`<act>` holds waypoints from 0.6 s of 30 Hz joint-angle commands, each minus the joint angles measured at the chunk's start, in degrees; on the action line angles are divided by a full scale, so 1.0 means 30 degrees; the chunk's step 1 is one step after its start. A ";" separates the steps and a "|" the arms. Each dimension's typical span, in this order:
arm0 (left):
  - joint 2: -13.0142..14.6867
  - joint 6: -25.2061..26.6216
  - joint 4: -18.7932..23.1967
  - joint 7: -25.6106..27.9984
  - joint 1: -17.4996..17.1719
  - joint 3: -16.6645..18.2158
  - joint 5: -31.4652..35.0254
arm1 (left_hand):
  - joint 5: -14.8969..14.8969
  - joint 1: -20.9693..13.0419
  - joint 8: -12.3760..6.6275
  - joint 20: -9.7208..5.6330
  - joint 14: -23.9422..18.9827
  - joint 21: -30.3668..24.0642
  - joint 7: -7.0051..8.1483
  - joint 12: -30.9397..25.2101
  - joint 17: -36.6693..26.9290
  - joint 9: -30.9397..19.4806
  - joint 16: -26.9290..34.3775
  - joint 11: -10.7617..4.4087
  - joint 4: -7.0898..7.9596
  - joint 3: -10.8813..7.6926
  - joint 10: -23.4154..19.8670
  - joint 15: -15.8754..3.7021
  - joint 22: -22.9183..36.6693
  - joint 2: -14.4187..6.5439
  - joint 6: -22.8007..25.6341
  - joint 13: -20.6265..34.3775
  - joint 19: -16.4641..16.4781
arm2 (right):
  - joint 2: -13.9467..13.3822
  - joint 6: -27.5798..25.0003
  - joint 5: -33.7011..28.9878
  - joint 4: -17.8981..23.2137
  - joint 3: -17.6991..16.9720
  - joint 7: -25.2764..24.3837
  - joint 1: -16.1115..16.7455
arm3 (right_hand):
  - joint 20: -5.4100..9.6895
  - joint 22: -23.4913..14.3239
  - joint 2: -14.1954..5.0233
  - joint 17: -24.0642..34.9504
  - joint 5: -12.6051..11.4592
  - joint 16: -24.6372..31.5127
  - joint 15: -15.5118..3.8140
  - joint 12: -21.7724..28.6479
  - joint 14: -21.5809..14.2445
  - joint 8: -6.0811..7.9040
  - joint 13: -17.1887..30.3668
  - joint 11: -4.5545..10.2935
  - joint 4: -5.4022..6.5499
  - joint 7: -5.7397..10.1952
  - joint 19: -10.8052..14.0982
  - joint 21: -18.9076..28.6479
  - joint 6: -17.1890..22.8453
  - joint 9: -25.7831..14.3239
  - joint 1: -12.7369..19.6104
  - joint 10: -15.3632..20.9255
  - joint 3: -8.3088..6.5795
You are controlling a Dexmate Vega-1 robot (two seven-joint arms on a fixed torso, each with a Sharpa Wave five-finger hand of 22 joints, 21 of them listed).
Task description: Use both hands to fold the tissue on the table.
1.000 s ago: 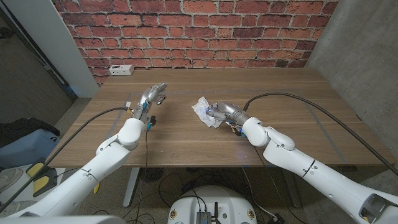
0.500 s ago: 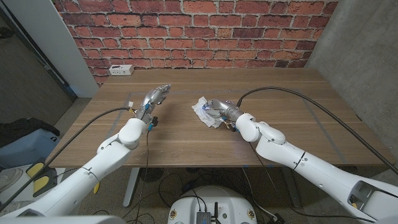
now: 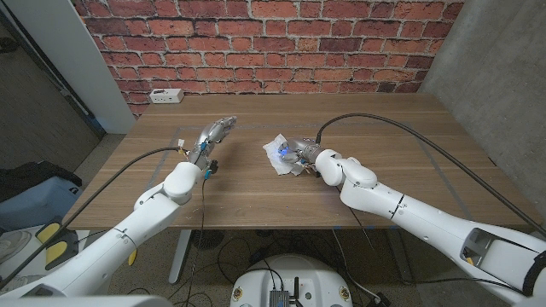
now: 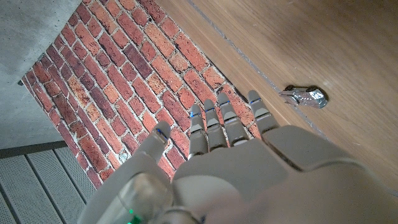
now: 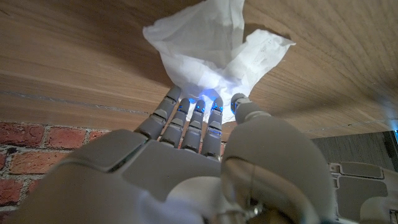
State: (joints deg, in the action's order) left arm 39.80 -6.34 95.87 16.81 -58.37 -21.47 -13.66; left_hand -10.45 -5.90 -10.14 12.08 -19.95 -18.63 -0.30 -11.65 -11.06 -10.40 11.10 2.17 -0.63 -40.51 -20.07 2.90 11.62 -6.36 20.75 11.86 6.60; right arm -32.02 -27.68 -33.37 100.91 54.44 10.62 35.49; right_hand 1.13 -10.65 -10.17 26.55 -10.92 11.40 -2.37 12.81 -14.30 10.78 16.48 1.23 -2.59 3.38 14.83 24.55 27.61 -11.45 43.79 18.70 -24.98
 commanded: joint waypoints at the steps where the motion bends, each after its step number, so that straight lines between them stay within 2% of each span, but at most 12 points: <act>1: 0.0003 -0.0114 -0.0240 -0.0155 0.0244 -0.0150 0.0010 | 0.0027 0.0154 -0.0004 0.0067 0.0096 0.0074 0.0005 0.0050 -0.0046 -0.0058 0.0017 -0.0011 0.0006 -0.0084 0.0101 -0.0062 0.0018 -0.0183 -0.0076 0.0099 -0.0119 | 0.0104 -0.1183 0.0038 -0.0484 0.0977 0.1420 -0.1068 | -0.0340 -0.0043 0.0153 -0.0057 0.0059 0.0206 -0.1050 -0.0021 -0.0191 -0.0026 -0.0040 -0.0179 -0.0137 -0.0058 0.0161 -0.0024 -0.0118 -0.0032 -0.0120 0.0041 0.0171; 6: -0.0074 -0.0242 -0.0426 -0.0266 0.0386 -0.0235 -0.0028 | 0.0029 0.0158 -0.0016 0.0067 0.0109 0.0096 0.0019 0.0028 -0.0040 -0.0057 0.0018 0.0003 0.0002 -0.0090 0.0091 -0.0061 0.0020 -0.0172 -0.0123 0.0102 -0.0159 | -0.0147 -0.0917 0.0598 -0.0052 0.0527 0.0678 -0.0693 | -0.0603 -0.0041 0.0167 -0.0129 0.0079 0.0380 -0.0971 0.0031 -0.0504 0.0055 -0.0097 -0.0222 -0.0179 -0.0157 0.0365 0.0042 -0.0037 -0.0029 -0.0185 0.0290 0.0297; 10: -0.0092 -0.0324 -0.0503 -0.0304 0.0441 -0.0287 -0.0005 | 0.0032 0.0170 -0.0022 0.0067 0.0111 0.0111 0.0021 0.0028 -0.0041 -0.0056 0.0025 -0.0007 0.0012 -0.0091 0.0120 -0.0062 0.0021 -0.0171 -0.0153 0.0104 -0.0188 | -0.0318 -0.0263 0.1029 0.0320 -0.0086 -0.0811 -0.0105 | -0.0705 -0.0041 0.0187 -0.0159 0.0097 0.0471 -0.0943 0.0050 -0.0650 0.0154 -0.0133 -0.0294 -0.0136 -0.0233 0.0436 0.0060 0.0175 -0.0029 -0.0322 0.0417 0.0418; 15: -0.0083 -0.0384 -0.0481 -0.0265 0.0390 -0.0298 0.0020 | 0.0032 0.0167 -0.0046 0.0066 0.0118 0.0127 0.0016 0.0009 -0.0032 -0.0055 0.0027 0.0025 0.0001 -0.0101 0.0117 -0.0067 0.0023 -0.0163 -0.0161 0.0106 -0.0213 | -0.0216 0.0899 0.1152 0.0350 -0.0731 -0.3461 0.0690 | -0.0757 -0.0040 0.0162 -0.0208 0.0085 0.0557 -0.0963 0.0026 -0.0808 0.0263 -0.0172 -0.0285 -0.0179 -0.0214 0.0482 0.0067 0.0453 -0.0029 -0.0345 0.0440 0.0473; 18: -0.0045 -0.0393 -0.0413 -0.0204 0.0321 -0.0289 0.0075 | 0.0034 0.0177 -0.0057 0.0065 0.0107 0.0132 0.0030 -0.0012 -0.0034 -0.0054 0.0038 0.0016 0.0008 -0.0100 0.0084 -0.0069 0.0024 -0.0161 -0.0165 0.0108 -0.0218 | 0.0035 0.1023 0.0903 0.0155 -0.0674 -0.4001 0.0613 | -0.0770 -0.0040 0.0137 -0.0235 0.0074 0.0567 -0.1017 -0.0022 -0.0812 0.0276 -0.0191 -0.0232 -0.0212 -0.0196 0.0523 0.0078 0.0502 -0.0029 -0.0335 0.0359 0.0480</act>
State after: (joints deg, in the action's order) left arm 39.65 -7.15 94.76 16.12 -57.40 -22.09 -13.65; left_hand -10.45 -5.90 -10.14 12.17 -19.87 -18.40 0.00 -11.66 -11.06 -10.40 11.10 2.36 -0.63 -40.51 -19.89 2.98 11.62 -6.36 20.45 11.85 6.52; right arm -32.52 -29.07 -31.42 101.30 54.27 9.85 35.40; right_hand -1.24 -10.67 -9.50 25.75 -10.80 12.74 -2.36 12.81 -16.18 11.27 15.95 0.39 -3.00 2.67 16.37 24.85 28.57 -11.46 43.13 19.55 -23.63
